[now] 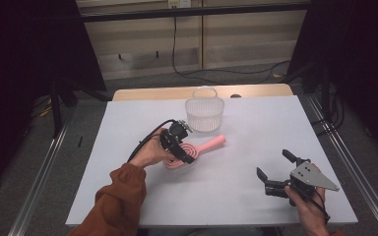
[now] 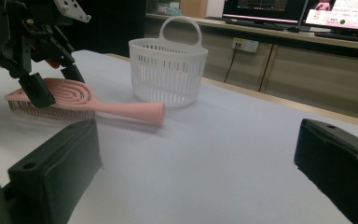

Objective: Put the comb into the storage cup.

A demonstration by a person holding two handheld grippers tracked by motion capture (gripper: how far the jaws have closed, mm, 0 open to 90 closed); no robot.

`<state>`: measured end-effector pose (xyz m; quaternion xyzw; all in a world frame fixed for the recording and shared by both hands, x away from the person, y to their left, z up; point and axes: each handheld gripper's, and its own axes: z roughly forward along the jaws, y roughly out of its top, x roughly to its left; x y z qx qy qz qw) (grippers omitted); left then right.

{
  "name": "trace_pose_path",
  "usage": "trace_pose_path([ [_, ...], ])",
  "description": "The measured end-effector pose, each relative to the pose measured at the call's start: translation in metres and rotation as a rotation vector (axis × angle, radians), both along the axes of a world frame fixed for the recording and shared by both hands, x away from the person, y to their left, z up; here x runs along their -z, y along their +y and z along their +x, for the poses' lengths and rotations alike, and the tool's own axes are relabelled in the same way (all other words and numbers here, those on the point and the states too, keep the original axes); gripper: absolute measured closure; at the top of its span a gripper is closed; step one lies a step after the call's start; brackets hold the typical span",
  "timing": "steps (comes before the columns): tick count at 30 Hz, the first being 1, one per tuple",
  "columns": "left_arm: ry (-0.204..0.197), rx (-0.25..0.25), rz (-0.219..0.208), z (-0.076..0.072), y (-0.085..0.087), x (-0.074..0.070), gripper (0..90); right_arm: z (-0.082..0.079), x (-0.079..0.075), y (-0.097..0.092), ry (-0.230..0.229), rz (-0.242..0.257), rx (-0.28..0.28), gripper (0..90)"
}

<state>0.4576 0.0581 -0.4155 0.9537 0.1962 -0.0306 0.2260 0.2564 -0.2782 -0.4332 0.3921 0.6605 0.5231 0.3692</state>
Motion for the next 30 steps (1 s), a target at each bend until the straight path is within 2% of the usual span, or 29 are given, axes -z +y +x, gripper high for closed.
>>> trace_pose_path([
  [2,-0.017,0.015,0.051,-0.001,-0.002,0.002,14.2,0.0,0.0,0.0,-0.002,-0.001,0.001,0.0],
  [4,-0.025,0.029,0.06,-0.001,-0.002,0.003,15.2,0.0,0.0,0.0,-0.001,-0.002,0.0,0.0],
  [5,-0.047,0.034,0.077,-0.002,-0.003,0.003,13.7,0.0,0.0,0.0,0.0,-0.002,-0.001,0.0],
  [15,-0.084,0.062,0.111,-0.005,-0.01,0.004,18.3,0.0,0.0,0.0,0.002,-0.002,-0.003,0.0],
  [21,-0.078,0.072,0.124,-0.006,-0.011,0.004,19.0,0.0,0.0,0.0,0.002,-0.001,-0.004,0.0],
  [24,-0.074,0.05,0.125,-0.007,-0.012,0.004,19.3,0.0,0.0,0.0,0.002,-0.002,-0.001,0.0],
  [27,-0.046,0.027,0.132,-0.006,-0.012,0.003,19.5,0.0,0.0,0.0,0.003,-0.002,-0.002,0.0],
  [29,-0.063,0.024,0.131,-0.007,-0.012,0.003,19.6,0.0,0.0,0.0,0.004,-0.002,0.0,0.0],
  [30,-0.051,0.022,0.139,-0.007,-0.012,0.003,19.6,0.0,0.0,0.0,0.004,-0.002,0.0,0.0],
])
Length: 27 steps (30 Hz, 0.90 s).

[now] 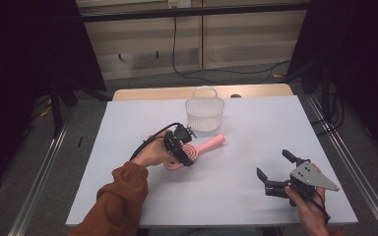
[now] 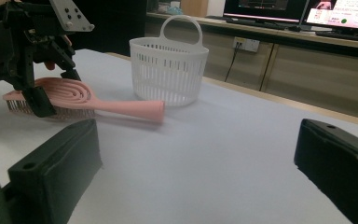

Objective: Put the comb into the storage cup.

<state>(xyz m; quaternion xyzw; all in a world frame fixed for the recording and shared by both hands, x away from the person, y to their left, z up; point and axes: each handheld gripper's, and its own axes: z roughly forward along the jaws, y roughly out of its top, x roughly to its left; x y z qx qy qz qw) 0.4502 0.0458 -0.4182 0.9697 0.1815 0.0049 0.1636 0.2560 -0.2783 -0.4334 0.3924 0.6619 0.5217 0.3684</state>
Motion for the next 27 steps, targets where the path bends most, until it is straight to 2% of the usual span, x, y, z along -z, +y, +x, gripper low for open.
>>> trace_pose_path([
  [3,0.0,-0.019,0.0,-0.0014,-0.0017,-0.0004,19.6,0.0001,0.0001,-0.0001,-0.001,0.001,-0.002,0.0],
  [4,-0.001,-0.031,-0.012,-0.002,-0.002,0.0001,19.7,0.0,0.0,-0.0001,-0.001,0.0,-0.001,0.0],
  [12,-0.006,0.0,-0.002,-0.0019,0.0013,-0.0021,19.8,0.0,0.0,-0.0001,-0.003,0.002,0.0,0.0],
  [13,0.003,-0.004,-0.009,-0.0022,0.0017,-0.0023,19.8,0.0,0.0001,-0.0001,-0.003,0.002,-0.002,0.0],
  [15,-0.01,-0.008,-0.011,-0.0017,0.0028,-0.0037,19.9,0.0001,0.0002,-0.0001,-0.001,0.002,-0.001,0.0],
  [19,-0.006,-0.014,-0.027,-0.0015,0.0049,-0.0068,19.9,0.0,0.0001,0.0,-0.001,0.001,-0.002,0.0],
  [20,-0.012,-0.033,-0.033,-0.0022,0.0047,-0.0066,19.9,0.0,0.0002,0.0,-0.001,0.002,-0.001,0.0],
  [21,-0.001,-0.027,-0.029,-0.002,0.0048,-0.0073,19.9,0.0002,0.0003,-0.0001,-0.001,0.003,-0.003,0.0],
  [22,-0.015,-0.028,-0.033,-0.0025,0.0048,-0.0076,19.9,0.0001,0.0002,-0.0001,0.001,0.002,-0.002,0.0],
  [26,0.007,-0.032,-0.044,-0.0013,0.0059,-0.0097,19.9,0.0,0.0002,0.0,-0.003,0.002,-0.001,0.0],
  [27,0.0,-0.038,-0.052,-0.0024,0.0056,-0.0098,19.9,0.0,0.0002,0.0,-0.003,0.002,-0.001,0.0],
])
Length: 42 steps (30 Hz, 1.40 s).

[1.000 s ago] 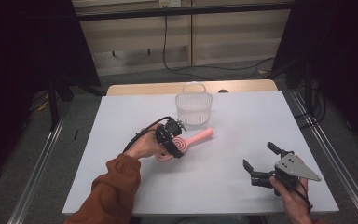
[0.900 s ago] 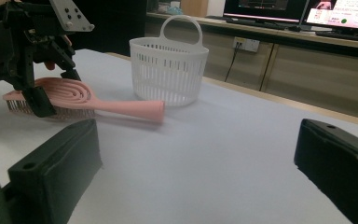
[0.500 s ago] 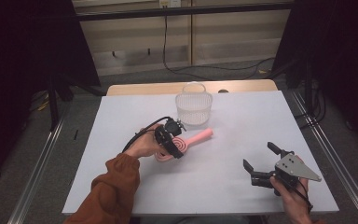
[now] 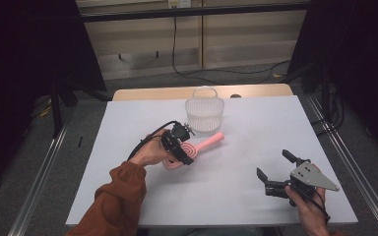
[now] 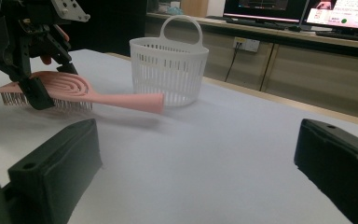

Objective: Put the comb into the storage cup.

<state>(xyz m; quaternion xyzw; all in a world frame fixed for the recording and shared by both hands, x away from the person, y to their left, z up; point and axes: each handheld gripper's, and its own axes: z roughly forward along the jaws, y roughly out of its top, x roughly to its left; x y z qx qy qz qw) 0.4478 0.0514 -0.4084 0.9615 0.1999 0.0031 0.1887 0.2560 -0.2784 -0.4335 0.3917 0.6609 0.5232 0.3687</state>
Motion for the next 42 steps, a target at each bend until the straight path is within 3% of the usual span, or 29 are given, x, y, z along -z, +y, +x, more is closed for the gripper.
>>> trace_pose_path([
  [4,-0.005,0.015,-0.02,-0.002,0.0,-0.003,19.9,0.0,0.0,0.0,0.0,0.002,-0.002,0.0],
  [6,-0.044,0.034,-0.013,-0.003,0.0,-0.005,19.9,0.0,0.0,0.0,0.001,-0.001,0.001,0.0],
  [10,-0.039,0.019,-0.049,-0.005,0.0,-0.009,20.0,0.0,0.0,0.0,0.001,0.0,0.0,0.0],
  [16,-0.037,0.016,-0.057,-0.007,0.001,-0.011,20.0,0.0,0.0,0.0,0.001,-0.001,0.002,0.0],
  [20,-0.049,0.047,-0.066,-0.011,0.0,-0.015,20.0,0.0,0.0,0.0,0.001,-0.001,0.002,0.0],
  [26,-0.055,0.044,-0.107,-0.013,0.0,-0.019,20.0,0.0,0.0,0.0,0.001,0.002,0.002,0.0],
  [27,-0.04,0.04,-0.116,-0.014,0.0,-0.02,20.0,0.0,0.0,0.0,0.0,0.001,0.002,0.0],
  [32,-0.048,0.045,-0.122,-0.016,0.002,-0.025,19.9,0.0,0.0,0.0,-0.002,0.003,0.004,0.0],
  [38,-0.049,0.052,-0.172,-0.021,0.005,-0.032,20.0,0.0,-0.001,-0.001,-0.009,0.006,0.01,0.0],
  [42,-0.047,0.061,-0.18,-0.024,0.004,-0.035,20.0,0.003,-0.002,0.0,-0.012,0.007,0.016,0.0],
])
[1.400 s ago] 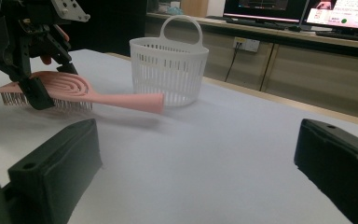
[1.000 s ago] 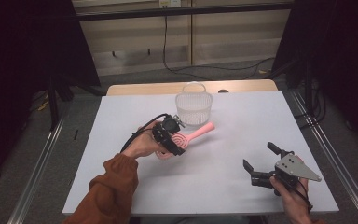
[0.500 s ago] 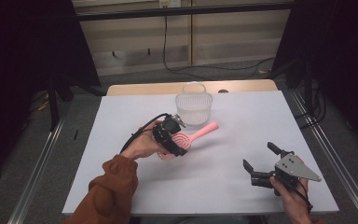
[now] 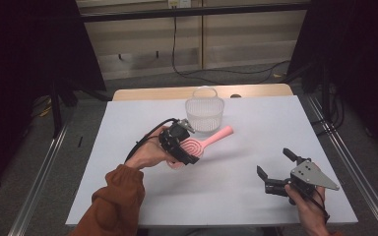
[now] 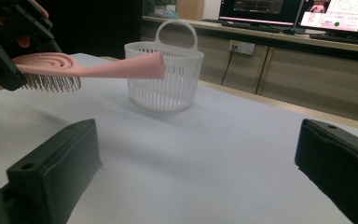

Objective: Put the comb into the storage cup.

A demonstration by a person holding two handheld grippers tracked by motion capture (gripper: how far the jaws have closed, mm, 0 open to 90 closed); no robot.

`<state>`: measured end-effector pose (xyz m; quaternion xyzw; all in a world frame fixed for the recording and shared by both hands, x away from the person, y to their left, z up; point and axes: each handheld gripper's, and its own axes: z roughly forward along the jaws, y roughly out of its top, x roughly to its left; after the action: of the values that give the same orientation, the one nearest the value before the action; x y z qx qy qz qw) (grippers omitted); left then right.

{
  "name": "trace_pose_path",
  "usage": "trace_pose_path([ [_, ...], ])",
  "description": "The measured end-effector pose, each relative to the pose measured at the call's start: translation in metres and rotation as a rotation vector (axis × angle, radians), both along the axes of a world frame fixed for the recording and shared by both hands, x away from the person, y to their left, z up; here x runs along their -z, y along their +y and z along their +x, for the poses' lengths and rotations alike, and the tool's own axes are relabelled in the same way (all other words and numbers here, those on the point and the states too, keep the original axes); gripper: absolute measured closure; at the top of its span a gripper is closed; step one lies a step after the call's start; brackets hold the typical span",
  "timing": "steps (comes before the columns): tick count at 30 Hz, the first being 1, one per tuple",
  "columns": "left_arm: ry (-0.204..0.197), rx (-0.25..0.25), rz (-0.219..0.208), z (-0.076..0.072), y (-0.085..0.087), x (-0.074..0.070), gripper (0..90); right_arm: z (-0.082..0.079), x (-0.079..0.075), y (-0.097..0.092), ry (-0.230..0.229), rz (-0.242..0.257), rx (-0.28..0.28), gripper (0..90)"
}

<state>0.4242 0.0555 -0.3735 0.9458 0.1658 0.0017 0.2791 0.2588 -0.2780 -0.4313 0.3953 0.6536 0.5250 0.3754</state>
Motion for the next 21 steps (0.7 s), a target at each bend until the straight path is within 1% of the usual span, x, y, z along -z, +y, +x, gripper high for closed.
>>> trace_pose_path([
  [1,0.003,0.0,0.0,-0.001,0.0,0.0,20.0,0.0,-0.001,0.001,-0.005,0.001,-0.002,0.0],
  [2,0.009,0.016,0.011,-0.002,0.001,0.0,20.0,0.001,-0.002,0.001,-0.009,0.003,0.0,0.0],
  [4,0.001,0.012,0.005,-0.004,0.001,-0.001,20.0,0.001,-0.005,0.002,-0.018,0.005,-0.003,0.0],
  [5,0.002,0.024,0.001,-0.005,0.001,-0.002,20.0,0.002,-0.006,0.003,-0.02,0.002,-0.001,0.0],
  [9,-0.038,0.027,-0.005,-0.011,0.0,-0.006,19.9,0.004,-0.011,0.007,-0.034,-0.013,-0.009,0.0],
  [10,-0.04,0.024,-0.009,-0.012,0.0,-0.007,19.9,0.005,-0.012,0.009,-0.037,-0.018,-0.014,0.0],
  [11,-0.04,0.036,-0.008,-0.014,0.0,-0.008,19.9,0.005,-0.013,0.011,-0.036,-0.023,-0.024,0.0],
  [12,-0.043,0.033,-0.013,-0.015,0.0,-0.009,20.0,0.006,-0.014,0.013,-0.041,-0.032,-0.028,0.0],
  [13,-0.039,0.027,-0.013,-0.015,0.0,-0.009,20.0,0.006,-0.015,0.015,-0.044,-0.044,-0.034,0.0],
  [14,-0.041,0.037,-0.01,-0.016,0.0,-0.01,20.0,0.007,-0.016,0.017,-0.046,-0.05,-0.042,0.0],
  [15,-0.04,0.035,-0.013,-0.016,0.0,-0.01,19.9,0.007,-0.017,0.019,-0.048,-0.064,-0.048,0.0],
  [16,-0.029,0.044,-0.008,-0.017,0.0,-0.01,19.9,0.009,-0.017,0.022,-0.051,-0.083,-0.05,0.0],
  [17,-0.036,0.047,-0.006,-0.018,0.0,-0.01,19.9,0.01,-0.018,0.025,-0.06,-0.115,-0.045,0.0],
  [18,-0.029,0.056,-0.005,-0.017,0.0,-0.009,19.9,0.011,-0.019,0.027,-0.069,-0.138,-0.048,0.0],
  [19,-0.008,0.052,-0.012,-0.016,-0.001,-0.007,19.9,0.012,-0.019,0.03,-0.07,-0.151,-0.058,0.0],
  [20,-0.012,0.051,0.001,-0.015,-0.001,-0.007,19.9,0.014,-0.019,0.033,-0.073,-0.167,-0.06,0.0],
  [21,-0.007,0.053,0.009,-0.014,-0.001,-0.006,19.9,0.015,-0.019,0.036,-0.077,-0.179,-0.065,0.0],
])
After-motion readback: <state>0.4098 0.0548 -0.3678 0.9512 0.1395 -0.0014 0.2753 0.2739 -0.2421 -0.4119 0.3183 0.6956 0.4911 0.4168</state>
